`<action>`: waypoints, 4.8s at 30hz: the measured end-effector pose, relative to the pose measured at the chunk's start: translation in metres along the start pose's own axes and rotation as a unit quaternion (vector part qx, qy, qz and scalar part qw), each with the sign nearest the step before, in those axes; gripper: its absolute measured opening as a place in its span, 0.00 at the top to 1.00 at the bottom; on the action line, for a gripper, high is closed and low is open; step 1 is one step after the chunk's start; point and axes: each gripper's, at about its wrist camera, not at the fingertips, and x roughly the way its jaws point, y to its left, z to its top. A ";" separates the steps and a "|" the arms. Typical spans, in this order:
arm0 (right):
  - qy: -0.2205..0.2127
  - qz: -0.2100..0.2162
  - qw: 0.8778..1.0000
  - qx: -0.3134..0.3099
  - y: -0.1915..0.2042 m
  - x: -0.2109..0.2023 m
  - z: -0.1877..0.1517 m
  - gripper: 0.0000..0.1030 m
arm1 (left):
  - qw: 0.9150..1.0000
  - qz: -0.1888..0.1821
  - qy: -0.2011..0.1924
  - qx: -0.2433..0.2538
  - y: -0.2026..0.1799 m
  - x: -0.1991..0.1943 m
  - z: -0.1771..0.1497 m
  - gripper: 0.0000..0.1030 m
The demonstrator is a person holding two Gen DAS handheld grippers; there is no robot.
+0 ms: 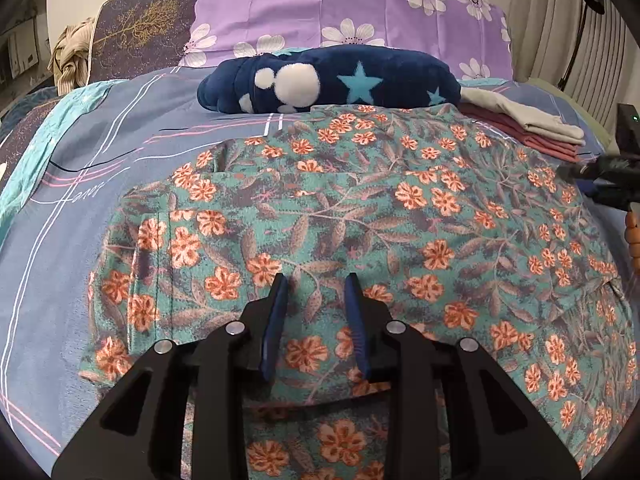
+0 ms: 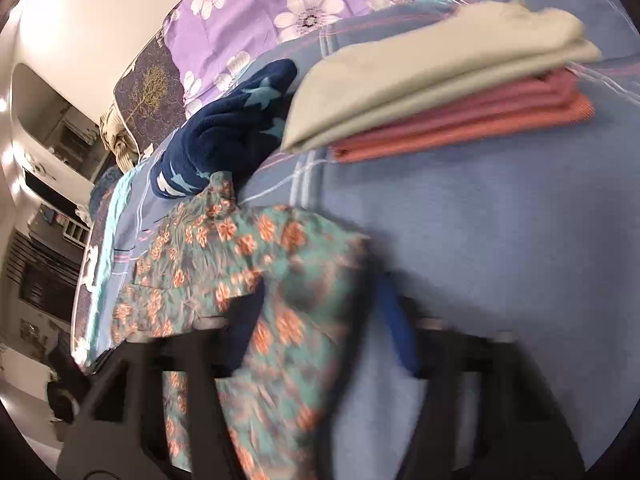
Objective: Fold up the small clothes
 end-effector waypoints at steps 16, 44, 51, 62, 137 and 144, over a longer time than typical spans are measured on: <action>-0.059 -0.042 0.988 -0.138 0.052 -0.076 -0.101 0.71 | 1.000 -0.017 -0.009 0.000 0.001 -0.005 -0.001 0.55; 0.007 0.044 0.998 -0.043 -0.009 -0.171 -0.284 0.63 | 0.995 -0.092 0.031 -0.025 0.081 -0.157 -0.188 0.59; 0.023 0.063 0.997 -0.049 -0.007 -0.200 -0.329 0.63 | 0.991 -0.124 0.020 -0.052 0.085 -0.187 -0.230 0.59; 0.025 0.110 0.993 -0.020 -0.009 -0.206 -0.347 0.82 | 0.989 -0.133 0.007 -0.070 0.084 -0.209 -0.256 0.98; -0.073 0.081 0.993 -0.051 -0.002 -0.110 -0.091 0.95 | 0.984 -0.109 -0.033 -0.139 0.102 -0.091 -0.033 0.97; -0.103 0.092 0.990 0.003 -0.002 -0.097 -0.002 0.94 | 0.982 -0.080 -0.093 -0.144 0.108 -0.082 0.047 0.97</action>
